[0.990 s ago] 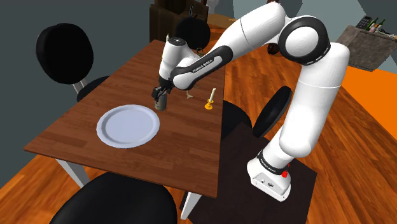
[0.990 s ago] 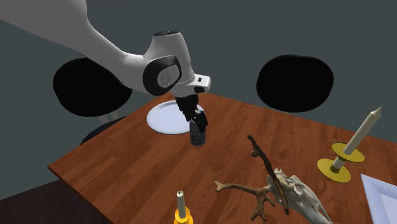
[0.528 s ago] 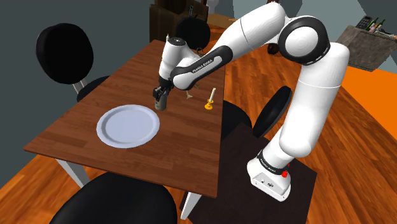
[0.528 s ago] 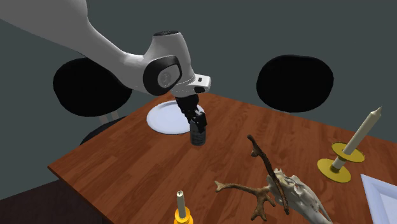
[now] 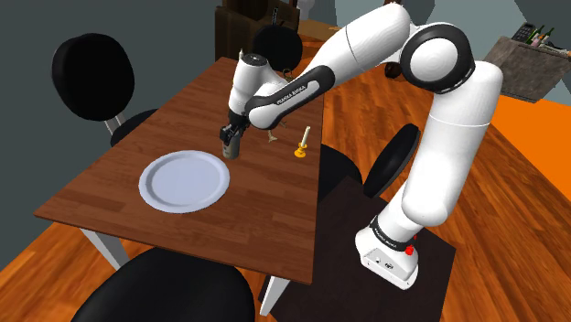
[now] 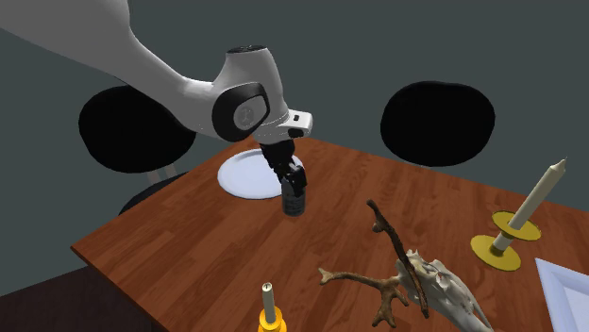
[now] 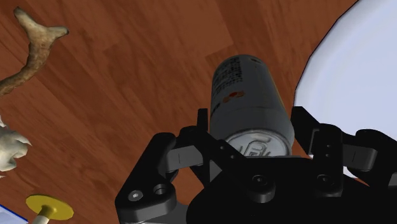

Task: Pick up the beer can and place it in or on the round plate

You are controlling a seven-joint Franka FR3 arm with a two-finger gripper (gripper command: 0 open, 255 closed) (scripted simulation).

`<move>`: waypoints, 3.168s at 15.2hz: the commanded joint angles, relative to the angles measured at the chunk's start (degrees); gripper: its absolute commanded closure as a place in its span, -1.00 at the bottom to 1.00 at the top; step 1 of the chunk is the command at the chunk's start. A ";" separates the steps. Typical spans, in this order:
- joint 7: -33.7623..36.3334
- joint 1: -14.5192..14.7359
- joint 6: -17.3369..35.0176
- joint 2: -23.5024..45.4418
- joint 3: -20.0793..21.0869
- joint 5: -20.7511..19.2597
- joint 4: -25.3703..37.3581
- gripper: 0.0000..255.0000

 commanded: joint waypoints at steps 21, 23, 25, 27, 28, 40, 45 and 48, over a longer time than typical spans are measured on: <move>1.75 2.33 -13.28 -6.34 3.42 3.00 6.53 1.00; 4.59 4.15 -14.73 -5.41 4.15 2.04 8.48 1.00; 7.34 6.00 -16.28 -4.28 4.84 1.07 10.72 1.00; 9.99 7.89 -17.95 -2.93 5.49 0.10 13.26 1.00; 11.28 8.85 -18.83 -2.18 5.79 -0.39 14.64 1.00; 18.28 13.87 -18.92 3.99 6.24 -4.12 19.46 1.00; 19.44 14.16 -15.92 5.71 5.68 -5.35 18.02 1.00; 20.17 14.38 -14.18 6.85 5.29 -6.14 17.32 1.00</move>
